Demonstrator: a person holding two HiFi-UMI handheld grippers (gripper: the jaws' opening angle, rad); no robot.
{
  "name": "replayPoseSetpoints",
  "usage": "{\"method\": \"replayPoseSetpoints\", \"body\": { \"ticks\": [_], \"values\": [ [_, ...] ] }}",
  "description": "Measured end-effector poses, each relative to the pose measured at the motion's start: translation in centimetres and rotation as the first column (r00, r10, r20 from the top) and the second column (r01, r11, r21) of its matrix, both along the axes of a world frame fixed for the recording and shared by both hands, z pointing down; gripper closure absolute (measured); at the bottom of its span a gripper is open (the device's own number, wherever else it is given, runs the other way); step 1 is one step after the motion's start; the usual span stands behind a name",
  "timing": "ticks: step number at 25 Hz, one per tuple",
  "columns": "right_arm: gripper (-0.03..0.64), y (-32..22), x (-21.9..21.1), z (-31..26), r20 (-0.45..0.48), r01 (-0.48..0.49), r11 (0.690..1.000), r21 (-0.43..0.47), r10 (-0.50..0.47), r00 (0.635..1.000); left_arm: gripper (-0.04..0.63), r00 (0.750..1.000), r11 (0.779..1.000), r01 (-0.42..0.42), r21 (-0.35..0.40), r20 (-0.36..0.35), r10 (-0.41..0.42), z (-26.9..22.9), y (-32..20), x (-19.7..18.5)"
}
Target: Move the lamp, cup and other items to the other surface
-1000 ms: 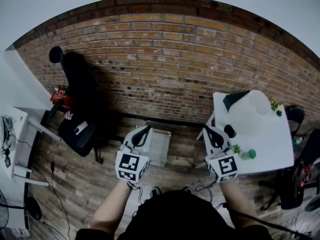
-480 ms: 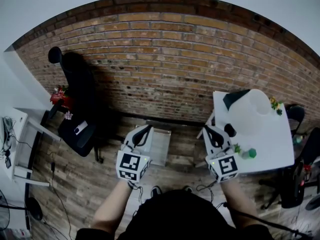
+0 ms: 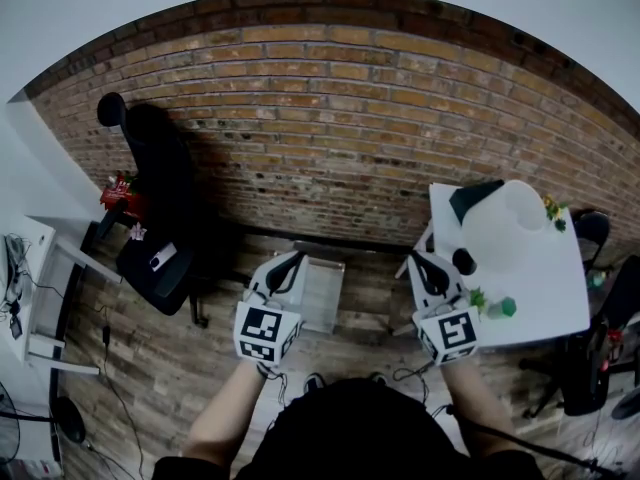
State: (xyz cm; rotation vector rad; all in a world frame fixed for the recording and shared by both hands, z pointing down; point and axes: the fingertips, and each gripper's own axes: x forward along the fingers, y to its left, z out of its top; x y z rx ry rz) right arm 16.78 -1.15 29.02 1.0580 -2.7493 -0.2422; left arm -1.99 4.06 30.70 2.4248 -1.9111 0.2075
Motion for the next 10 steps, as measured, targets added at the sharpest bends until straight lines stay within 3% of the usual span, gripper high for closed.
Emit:
{"method": "replayPoseSetpoints", "body": {
  "ticks": [5, 10],
  "values": [
    [0.614, 0.1, -0.7, -0.1, 0.005, -0.01, 1.0, 0.007, 0.009, 1.0, 0.584, 1.0, 0.999, -0.008, -0.037, 0.004, 0.008, 0.2, 0.4, -0.7],
    [0.614, 0.2, -1.5, 0.1, 0.005, -0.014, 1.0, 0.022, 0.014, 1.0, 0.584, 1.0, 1.0, -0.021, 0.01, -0.001, 0.021, -0.1, 0.2, -1.7]
  ]
}}
